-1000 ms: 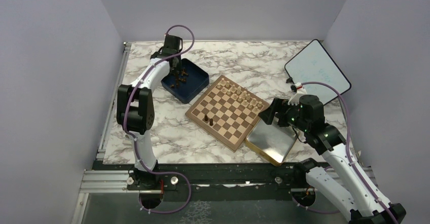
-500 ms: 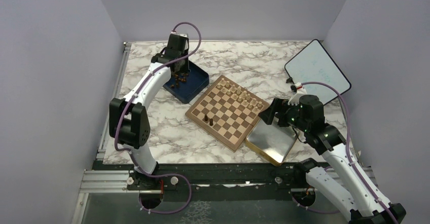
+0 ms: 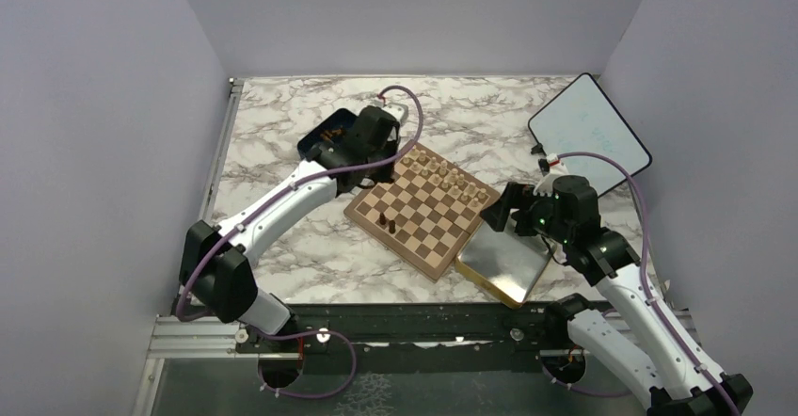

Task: Set up the chess pieces on the board
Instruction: Place the chess piece on the chessboard.

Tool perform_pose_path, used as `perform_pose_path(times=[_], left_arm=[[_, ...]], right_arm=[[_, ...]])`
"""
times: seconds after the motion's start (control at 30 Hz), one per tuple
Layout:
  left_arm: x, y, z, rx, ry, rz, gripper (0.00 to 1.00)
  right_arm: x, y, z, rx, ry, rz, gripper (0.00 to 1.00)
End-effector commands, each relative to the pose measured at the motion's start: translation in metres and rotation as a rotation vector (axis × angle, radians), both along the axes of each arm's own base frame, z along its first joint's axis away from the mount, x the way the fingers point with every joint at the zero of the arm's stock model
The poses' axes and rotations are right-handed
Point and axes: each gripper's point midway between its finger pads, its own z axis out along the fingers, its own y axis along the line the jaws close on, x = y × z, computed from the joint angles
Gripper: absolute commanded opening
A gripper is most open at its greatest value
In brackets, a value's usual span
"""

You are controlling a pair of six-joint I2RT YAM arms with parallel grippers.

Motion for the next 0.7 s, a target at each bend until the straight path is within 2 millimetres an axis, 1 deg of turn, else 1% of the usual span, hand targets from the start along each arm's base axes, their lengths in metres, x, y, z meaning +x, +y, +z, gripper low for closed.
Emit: perform_pose_path(times=[0.0,0.17,0.27,0.37,0.53,0.67], left_arm=[[-0.036,-0.015,0.007,-0.018,-0.018,-0.025,0.10],[-0.071,-0.030,-0.007,-0.011,0.003,-0.057,0.10],[-0.086,-0.037,-0.015,0.003,0.005,-0.075,0.10],[-0.094,-0.039,-0.023,0.036,-0.008,-0.079,0.10],[-0.103,-0.051,-0.029,0.045,-0.015,-0.104,0.10],[-0.106,-0.056,-0.035,0.066,-0.026,-0.100,0.10]], right_arm=[[0.002,-0.006,-0.001,-0.021,0.005,-0.039,0.94],[0.003,-0.011,0.004,-0.029,-0.001,-0.072,0.94],[0.004,-0.015,0.005,-0.037,0.000,-0.093,0.94],[0.002,-0.016,0.004,-0.037,0.003,-0.100,0.94],[0.004,-0.015,0.003,-0.036,-0.005,-0.097,0.94],[0.004,-0.015,-0.001,-0.041,0.006,-0.091,0.94]])
